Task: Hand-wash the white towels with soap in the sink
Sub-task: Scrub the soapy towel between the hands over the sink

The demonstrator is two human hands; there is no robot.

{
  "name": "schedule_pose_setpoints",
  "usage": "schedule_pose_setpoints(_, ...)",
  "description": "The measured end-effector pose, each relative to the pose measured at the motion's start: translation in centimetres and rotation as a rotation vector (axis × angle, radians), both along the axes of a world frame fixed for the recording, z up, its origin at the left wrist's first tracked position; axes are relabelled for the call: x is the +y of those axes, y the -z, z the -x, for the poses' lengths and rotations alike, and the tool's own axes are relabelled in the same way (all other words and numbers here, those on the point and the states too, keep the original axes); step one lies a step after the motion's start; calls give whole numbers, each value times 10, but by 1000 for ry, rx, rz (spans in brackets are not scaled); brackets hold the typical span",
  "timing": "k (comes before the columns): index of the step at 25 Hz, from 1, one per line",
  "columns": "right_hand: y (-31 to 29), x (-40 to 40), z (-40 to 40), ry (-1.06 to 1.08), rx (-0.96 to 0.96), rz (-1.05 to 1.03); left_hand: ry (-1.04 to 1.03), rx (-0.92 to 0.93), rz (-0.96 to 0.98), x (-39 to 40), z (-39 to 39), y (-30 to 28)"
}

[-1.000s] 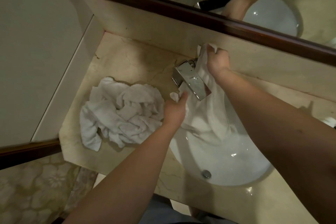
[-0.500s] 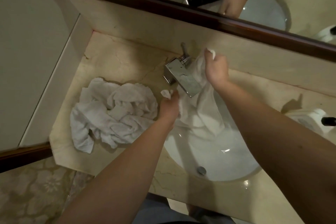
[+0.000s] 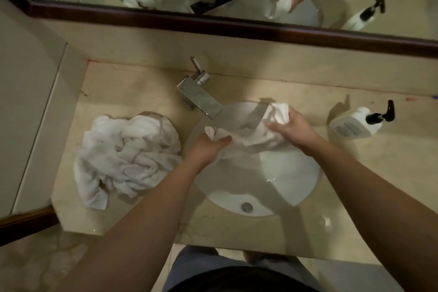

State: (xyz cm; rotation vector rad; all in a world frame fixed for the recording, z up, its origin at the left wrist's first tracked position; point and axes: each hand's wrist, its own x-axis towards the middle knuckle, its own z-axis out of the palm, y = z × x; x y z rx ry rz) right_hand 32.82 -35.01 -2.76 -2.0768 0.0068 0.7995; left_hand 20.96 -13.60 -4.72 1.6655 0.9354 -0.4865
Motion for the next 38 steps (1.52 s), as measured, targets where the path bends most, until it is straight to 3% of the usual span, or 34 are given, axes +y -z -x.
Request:
schedule_pose_setpoints(4, -34, -40, 15, 1, -178, 173, 91, -71, -120, -26, -2, -46)
schedule_pose_setpoints(8, -95, -58, 32, 257, -197, -127, -23, -205, -113, -61, -4, -88)
schedule_pose_setpoints(15, -154, -50, 44, 623, -41, -518, -433, -409, 295, -146, -30, -147)
schedule_pose_setpoints(21, -162, -29, 61, 607, -383, -456, -549, -484, 358, -194, -35, -176)
schedule_pose_setpoints(26, -182, -58, 61, 767, -98, -557, -767, -417, 77, -157, -39, -186)
schedule_pose_setpoints(28, -189, -73, 53, 769, -10, -672, -804, -448, 80, -140, -40, -189)
schedule_pose_setpoints(32, -203, -58, 59, 540, 96, -857, -679, -463, 182, -146, -44, -193)
schedule_pose_setpoints(35, -208, -27, 66, 489, -223, -687, -578, -524, 406, -160, -39, -194)
schedule_pose_setpoints(38, -207, -6, 64, 456, -527, -528, -507, -559, 406, -157, -33, -201)
